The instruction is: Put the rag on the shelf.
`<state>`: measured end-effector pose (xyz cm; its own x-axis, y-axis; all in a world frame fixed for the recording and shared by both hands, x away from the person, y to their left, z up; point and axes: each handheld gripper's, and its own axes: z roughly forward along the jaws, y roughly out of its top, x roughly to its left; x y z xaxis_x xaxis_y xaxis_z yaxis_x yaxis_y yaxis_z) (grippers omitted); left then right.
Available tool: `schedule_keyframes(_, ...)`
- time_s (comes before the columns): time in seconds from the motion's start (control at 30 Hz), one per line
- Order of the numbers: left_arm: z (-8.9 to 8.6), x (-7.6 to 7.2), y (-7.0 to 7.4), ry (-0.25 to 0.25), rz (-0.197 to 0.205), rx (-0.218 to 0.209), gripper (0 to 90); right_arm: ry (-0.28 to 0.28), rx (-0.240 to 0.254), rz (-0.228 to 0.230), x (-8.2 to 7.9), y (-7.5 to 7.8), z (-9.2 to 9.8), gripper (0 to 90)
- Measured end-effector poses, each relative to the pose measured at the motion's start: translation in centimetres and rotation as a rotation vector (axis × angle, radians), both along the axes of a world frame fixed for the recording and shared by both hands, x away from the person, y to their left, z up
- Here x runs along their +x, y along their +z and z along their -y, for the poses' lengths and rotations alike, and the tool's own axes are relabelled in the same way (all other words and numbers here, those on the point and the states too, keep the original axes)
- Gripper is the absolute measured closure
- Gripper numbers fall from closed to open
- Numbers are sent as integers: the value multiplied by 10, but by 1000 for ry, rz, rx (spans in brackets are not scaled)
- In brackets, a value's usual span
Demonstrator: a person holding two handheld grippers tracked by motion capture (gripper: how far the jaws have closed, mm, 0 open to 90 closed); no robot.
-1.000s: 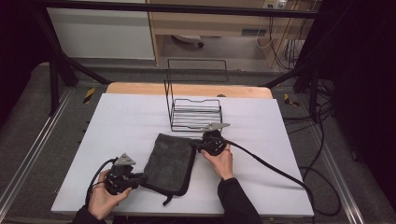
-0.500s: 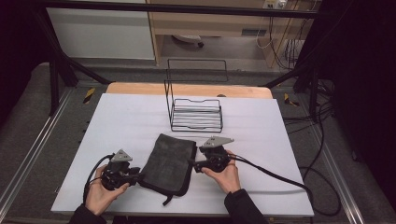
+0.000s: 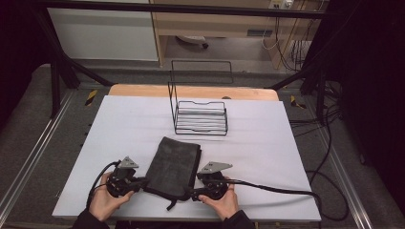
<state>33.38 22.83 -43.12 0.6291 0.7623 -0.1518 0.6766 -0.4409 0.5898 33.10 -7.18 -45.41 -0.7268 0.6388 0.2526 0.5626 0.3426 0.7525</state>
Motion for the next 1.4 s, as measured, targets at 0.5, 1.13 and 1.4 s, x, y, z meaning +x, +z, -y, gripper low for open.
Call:
schedule_keyframes(0.5, 0, 0, 0, 16, -6, -19, 856, -62, -1, -43, -10, -6, -11, 745)
schedule_keyframes(1.13, 7, -17, 8, 30, -69, -172, 866, 8, -61, -39, 9, 11, 11, 843)
schedule_keyframes(1.4, 16, -26, 2, 21, 15, -78, 837, 55, -65, -25, 9, 12, 17, 773)
